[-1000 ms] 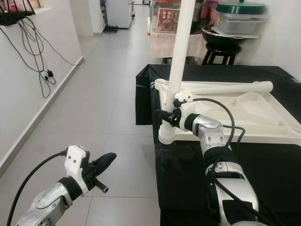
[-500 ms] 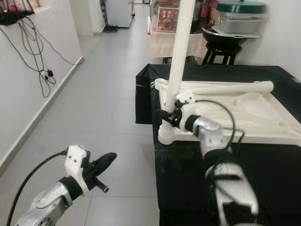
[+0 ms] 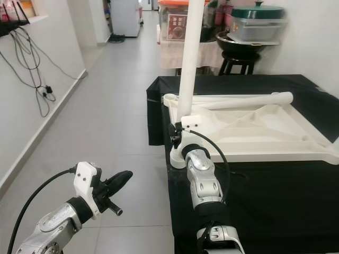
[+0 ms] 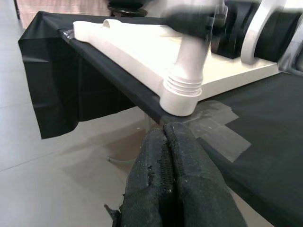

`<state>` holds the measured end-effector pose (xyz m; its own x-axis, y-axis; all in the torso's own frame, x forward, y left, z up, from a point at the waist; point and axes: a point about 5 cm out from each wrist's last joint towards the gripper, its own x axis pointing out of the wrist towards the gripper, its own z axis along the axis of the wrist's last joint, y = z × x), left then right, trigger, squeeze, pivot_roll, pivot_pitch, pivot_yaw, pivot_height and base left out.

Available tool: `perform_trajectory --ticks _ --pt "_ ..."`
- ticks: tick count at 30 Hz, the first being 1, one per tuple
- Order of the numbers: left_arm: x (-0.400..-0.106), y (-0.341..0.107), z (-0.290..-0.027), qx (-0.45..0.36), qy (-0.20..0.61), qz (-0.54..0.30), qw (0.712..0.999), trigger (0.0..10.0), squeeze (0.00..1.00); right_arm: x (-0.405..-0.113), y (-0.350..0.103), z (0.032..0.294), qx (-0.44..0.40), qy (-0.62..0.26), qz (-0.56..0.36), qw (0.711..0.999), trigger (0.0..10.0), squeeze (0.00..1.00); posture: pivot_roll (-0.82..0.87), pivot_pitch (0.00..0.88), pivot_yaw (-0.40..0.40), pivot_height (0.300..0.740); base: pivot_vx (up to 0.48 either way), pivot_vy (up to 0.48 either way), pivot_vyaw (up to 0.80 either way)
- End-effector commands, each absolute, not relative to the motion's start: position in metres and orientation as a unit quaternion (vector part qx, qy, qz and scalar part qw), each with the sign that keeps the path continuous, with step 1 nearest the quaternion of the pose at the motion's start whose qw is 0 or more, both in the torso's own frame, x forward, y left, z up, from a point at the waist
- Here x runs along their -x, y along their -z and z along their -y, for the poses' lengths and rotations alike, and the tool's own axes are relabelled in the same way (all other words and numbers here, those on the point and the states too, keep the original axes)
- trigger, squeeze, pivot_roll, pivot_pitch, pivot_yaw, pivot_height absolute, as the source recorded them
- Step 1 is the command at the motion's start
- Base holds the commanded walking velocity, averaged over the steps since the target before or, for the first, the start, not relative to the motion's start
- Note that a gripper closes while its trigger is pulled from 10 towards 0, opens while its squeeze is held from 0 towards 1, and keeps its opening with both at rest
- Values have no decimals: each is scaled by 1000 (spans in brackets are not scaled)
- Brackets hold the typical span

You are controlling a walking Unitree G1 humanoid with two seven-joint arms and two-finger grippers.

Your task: Building children table

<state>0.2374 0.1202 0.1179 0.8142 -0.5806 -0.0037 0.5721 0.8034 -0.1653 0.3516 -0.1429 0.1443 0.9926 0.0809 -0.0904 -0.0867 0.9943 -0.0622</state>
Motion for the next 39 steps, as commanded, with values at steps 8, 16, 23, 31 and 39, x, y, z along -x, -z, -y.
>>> perform_trajectory --ticks 8,16,23,31,39 --pt "-238 -114 -119 70 313 -36 946 10000 0 -371 -165 162 27 -129 -39 991 10000 118 31 0 -10 740 0 0 0" --pt "-238 -114 -116 68 318 -35 945 10000 0 -387 -190 169 46 -286 -15 957 10000 0 46 0 -23 740 0 0 0" --pt "-236 -114 -115 64 318 -34 945 10000 0 -389 -193 165 65 -349 -39 934 10000 0 67 0 -29 740 0 0 0" --pt "-235 -114 -113 64 320 -34 945 10000 0 -390 -192 174 34 -398 -61 915 0 0 66 0 -26 740 0 0 0" --pt "-235 -114 -113 66 321 -34 944 10000 0 -388 -188 177 34 -400 -66 913 0 0 64 0 -24 740 0 0 0"
